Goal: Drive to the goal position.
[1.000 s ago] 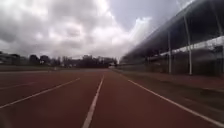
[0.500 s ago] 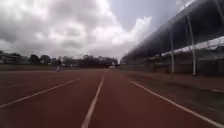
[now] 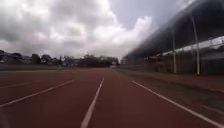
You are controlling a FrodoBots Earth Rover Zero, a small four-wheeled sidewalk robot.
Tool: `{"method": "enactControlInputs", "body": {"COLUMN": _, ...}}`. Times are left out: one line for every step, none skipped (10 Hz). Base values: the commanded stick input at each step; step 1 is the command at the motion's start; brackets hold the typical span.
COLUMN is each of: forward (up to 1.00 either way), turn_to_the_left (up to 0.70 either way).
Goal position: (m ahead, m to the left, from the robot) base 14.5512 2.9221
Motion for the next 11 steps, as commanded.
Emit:
{"method": "enactControlInputs", "body": {"forward": 0.7, "turn_to_the_left": 0.0}}
{"method": "enactControlInputs", "body": {"forward": 0.7, "turn_to_the_left": 0.0}}
{"method": "enactControlInputs", "body": {"forward": 0.7, "turn_to_the_left": 0.0}}
{"method": "enactControlInputs", "body": {"forward": 0.7, "turn_to_the_left": 0.0}}
{"method": "enactControlInputs", "body": {"forward": 0.7, "turn_to_the_left": 0.0}}
{"method": "enactControlInputs", "body": {"forward": 0.7, "turn_to_the_left": 0.0}}
{"method": "enactControlInputs", "body": {"forward": 0.7, "turn_to_the_left": 0.0}}
{"method": "enactControlInputs", "body": {"forward": 0.7, "turn_to_the_left": 0.0}}
{"method": "enactControlInputs", "body": {"forward": 0.7, "turn_to_the_left": 0.0}}
{"method": "enactControlInputs", "body": {"forward": 0.7, "turn_to_the_left": 0.0}}
{"method": "enactControlInputs", "body": {"forward": 0.7, "turn_to_the_left": 0.0}}
